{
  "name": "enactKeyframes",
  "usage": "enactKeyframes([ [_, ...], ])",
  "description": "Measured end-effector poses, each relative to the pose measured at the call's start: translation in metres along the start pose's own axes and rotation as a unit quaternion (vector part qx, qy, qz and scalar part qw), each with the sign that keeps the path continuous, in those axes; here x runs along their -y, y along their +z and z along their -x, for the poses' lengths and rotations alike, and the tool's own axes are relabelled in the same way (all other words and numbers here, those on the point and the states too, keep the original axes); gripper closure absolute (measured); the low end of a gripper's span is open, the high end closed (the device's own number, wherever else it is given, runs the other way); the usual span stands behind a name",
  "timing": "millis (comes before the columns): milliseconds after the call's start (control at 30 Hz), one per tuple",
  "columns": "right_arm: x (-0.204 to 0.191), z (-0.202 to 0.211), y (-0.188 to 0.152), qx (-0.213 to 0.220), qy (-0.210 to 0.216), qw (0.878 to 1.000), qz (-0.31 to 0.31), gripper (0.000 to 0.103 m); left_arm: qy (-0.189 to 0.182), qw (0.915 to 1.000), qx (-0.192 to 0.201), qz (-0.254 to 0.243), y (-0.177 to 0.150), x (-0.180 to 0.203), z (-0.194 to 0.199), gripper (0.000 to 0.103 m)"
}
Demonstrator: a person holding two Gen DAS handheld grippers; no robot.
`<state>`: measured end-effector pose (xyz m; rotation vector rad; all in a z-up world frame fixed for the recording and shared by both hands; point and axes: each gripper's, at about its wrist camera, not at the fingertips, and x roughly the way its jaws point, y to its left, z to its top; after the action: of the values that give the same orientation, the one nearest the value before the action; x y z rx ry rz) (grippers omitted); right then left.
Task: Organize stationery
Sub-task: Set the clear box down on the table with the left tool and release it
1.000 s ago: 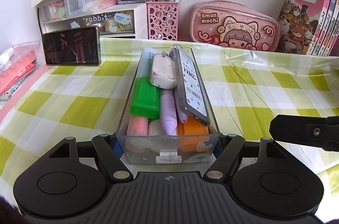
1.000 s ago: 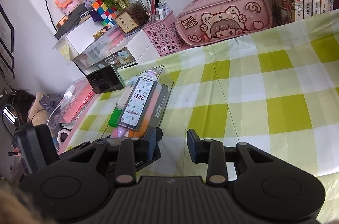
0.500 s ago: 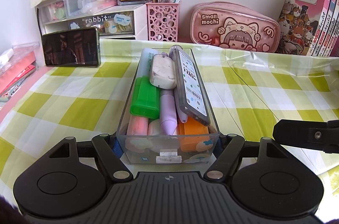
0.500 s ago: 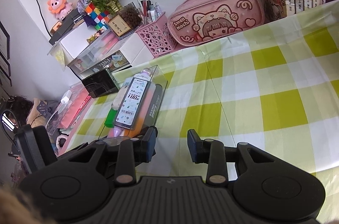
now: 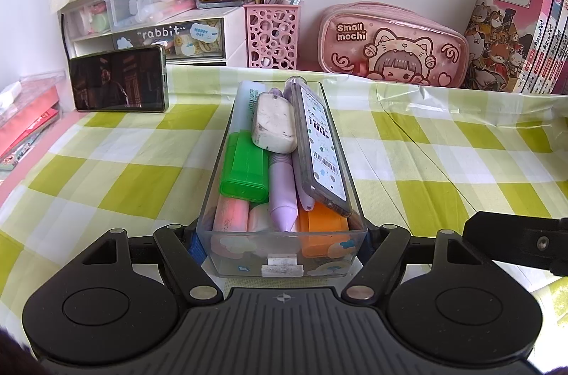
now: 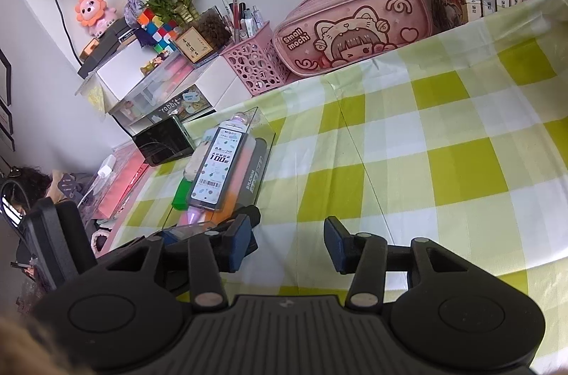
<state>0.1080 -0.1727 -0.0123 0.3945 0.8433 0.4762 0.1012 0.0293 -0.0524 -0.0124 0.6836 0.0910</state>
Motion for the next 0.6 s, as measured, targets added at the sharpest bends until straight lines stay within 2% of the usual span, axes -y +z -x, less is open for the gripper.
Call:
enactKeyframes([
  [67, 0.002, 0.0, -0.001, 0.001, 0.0, 1.0, -0.006, 0.037, 0.003, 1.0, -0.002, -0.002, -0.001, -0.001, 0.002, 0.024],
  [200, 0.003, 0.004, -0.003, 0.009, -0.004, 1.0, -0.012, 0.029, 0.007, 0.9999, 0.008, -0.006, -0.005, -0.003, 0.014, 0.02],
  [367, -0.001, 0.009, -0.004, 0.017, -0.01, 1.0, -0.003, 0.024, 0.003, 0.9998, 0.022, -0.002, -0.011, -0.008, 0.039, 0.014],
  [433, -0.005, 0.011, -0.007, 0.02, -0.013, 1.0, 0.01, 0.024, 0.006, 0.9997, 0.023, 0.002, -0.013, -0.012, 0.053, 0.013],
  [533, -0.014, 0.015, -0.013, 0.025, -0.022, 0.999, 0.041, 0.024, 0.011, 0.999, 0.042, 0.01, -0.016, -0.019, 0.077, 0.006],
  [600, -0.02, 0.017, -0.018, 0.029, -0.019, 0.997, 0.062, 0.023, 0.023, 0.9983, 0.053, 0.004, -0.019, -0.023, 0.091, 0.005],
])
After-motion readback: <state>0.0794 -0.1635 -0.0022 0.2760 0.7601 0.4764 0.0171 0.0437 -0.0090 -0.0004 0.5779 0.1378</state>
